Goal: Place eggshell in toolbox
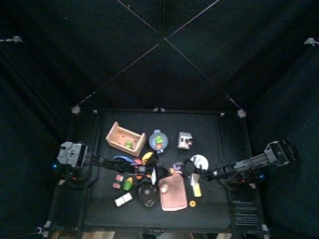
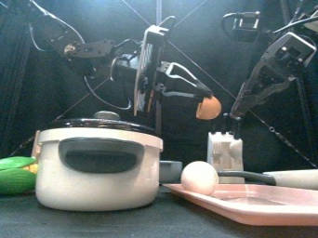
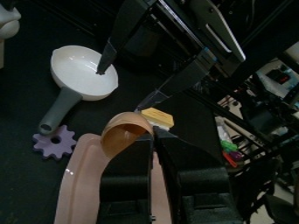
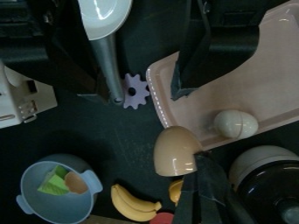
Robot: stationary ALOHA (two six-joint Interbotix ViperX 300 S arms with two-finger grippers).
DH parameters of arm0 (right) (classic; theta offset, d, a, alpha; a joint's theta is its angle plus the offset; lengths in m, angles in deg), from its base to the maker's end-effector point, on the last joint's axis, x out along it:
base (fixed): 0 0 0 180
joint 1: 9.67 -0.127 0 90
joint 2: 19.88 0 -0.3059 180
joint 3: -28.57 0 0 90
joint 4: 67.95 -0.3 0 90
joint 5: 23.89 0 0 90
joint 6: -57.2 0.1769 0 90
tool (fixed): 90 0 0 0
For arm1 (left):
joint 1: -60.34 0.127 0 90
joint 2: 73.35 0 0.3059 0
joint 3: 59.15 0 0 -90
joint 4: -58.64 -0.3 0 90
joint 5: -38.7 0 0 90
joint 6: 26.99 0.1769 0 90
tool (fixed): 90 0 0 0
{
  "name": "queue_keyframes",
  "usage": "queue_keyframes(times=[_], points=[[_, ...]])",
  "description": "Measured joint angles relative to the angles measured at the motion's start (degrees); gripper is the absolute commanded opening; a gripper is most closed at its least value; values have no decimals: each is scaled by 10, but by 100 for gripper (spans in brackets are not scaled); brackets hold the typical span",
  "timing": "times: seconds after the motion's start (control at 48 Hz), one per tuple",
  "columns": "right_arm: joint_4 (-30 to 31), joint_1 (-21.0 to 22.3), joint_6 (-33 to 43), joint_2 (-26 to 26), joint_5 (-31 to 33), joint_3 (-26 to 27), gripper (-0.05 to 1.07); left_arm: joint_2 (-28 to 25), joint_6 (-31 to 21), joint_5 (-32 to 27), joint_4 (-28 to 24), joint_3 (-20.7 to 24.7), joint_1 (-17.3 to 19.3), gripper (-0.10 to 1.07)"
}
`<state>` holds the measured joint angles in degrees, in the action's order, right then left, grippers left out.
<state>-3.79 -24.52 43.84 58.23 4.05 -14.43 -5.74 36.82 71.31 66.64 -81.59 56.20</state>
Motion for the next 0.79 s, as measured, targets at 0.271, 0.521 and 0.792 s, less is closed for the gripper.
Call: queue_keyframes(times=[0.271, 0.521, 0.792], points=[[-17, 0, 1, 0, 0, 0, 91, 15, 1, -7, 0, -18, 1, 44], [-18, 4, 1, 5, 0, -1, 91, 120, -1, -84, 24, -62, 13, 44], [-18, 17, 0, 18, 0, -1, 91, 245, 3, -213, 21, -115, 52, 44]])
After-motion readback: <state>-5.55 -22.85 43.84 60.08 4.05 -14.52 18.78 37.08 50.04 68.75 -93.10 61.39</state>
